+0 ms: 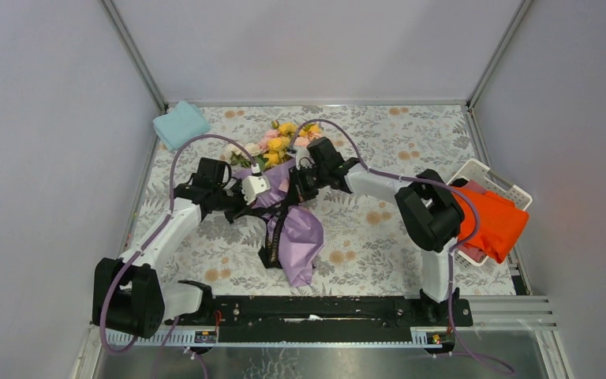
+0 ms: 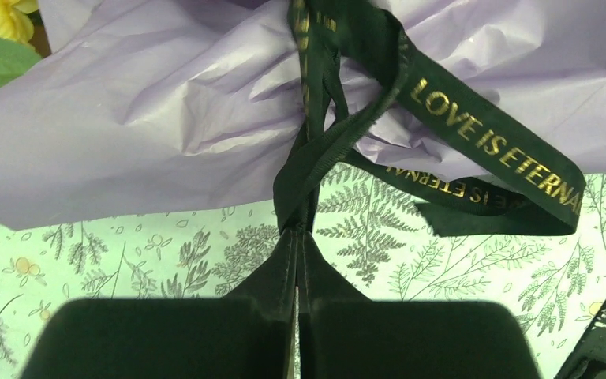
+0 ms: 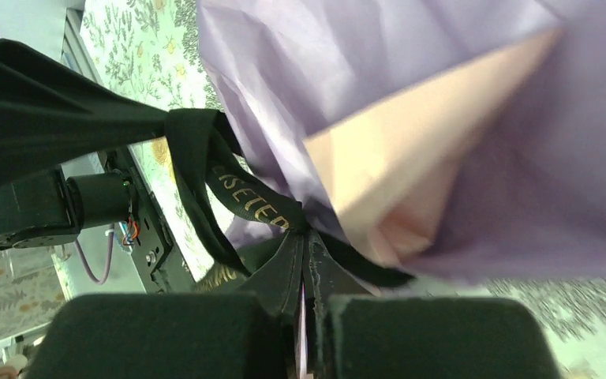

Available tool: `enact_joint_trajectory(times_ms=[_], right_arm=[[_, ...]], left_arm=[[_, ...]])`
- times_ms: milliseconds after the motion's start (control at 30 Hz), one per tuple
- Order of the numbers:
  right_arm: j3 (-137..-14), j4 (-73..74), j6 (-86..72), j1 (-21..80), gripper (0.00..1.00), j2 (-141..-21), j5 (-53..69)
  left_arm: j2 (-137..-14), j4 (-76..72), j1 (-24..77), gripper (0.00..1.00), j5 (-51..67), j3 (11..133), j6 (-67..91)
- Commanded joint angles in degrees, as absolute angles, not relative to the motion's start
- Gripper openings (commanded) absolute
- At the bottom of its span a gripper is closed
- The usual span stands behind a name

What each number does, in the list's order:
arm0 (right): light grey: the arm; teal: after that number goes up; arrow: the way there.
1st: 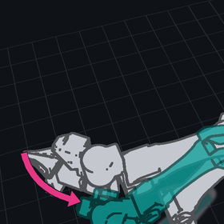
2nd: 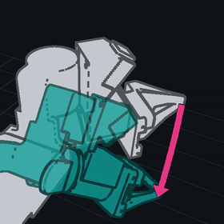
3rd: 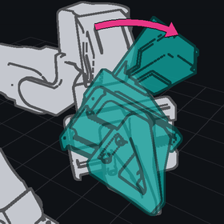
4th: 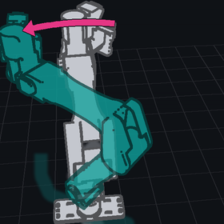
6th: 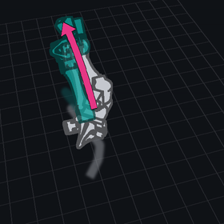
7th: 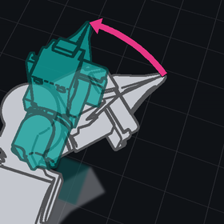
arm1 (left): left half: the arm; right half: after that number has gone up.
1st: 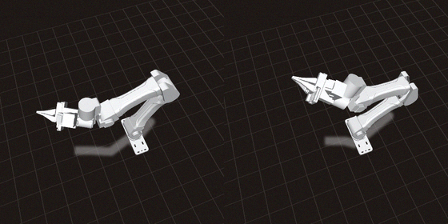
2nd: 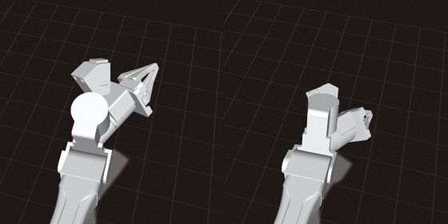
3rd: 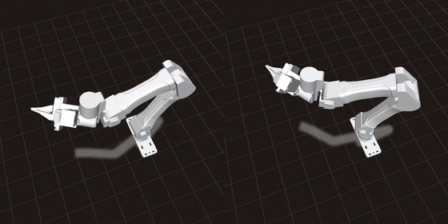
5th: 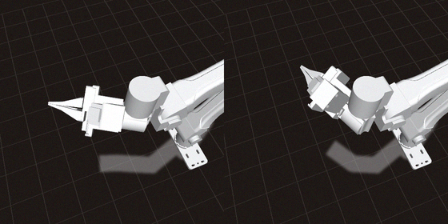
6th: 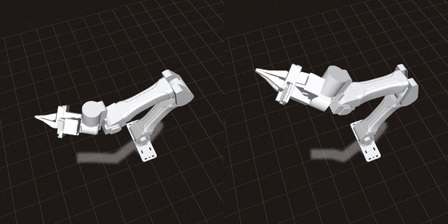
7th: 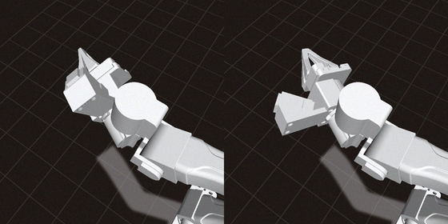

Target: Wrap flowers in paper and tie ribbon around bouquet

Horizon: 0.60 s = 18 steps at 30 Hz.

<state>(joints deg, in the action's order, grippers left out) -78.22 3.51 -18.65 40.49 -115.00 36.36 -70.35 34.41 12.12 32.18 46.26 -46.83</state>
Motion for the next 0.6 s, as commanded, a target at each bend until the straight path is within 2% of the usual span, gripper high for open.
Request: enact_joint_trajectory(times_ms=[0,233,433,567], right_arm=[[-75.1,1.9,-18.0,37.2,0.0,-108.4,33.1],[-70.0,1.5,-18.0,34.1,0.0,-105.6,32.2],[-69.9,2.3,-17.4,33.4,0.0,-106.1,31.9],[-69.6,2.1,-17.2,32.9,0.0,-106.3,31.8]], left_arm=[[-68.7,37.1,9.6,0.0,32.0,48.3,-49.1],[-67.8,42.7,8.9,0.0,39.1,50.0,-49.0],[-66.3,44.6,8.9,0.0,47.1,56.1,-41.5],[-65.4,44.5,8.8,0.0,43.9,57.3,-40.6]])
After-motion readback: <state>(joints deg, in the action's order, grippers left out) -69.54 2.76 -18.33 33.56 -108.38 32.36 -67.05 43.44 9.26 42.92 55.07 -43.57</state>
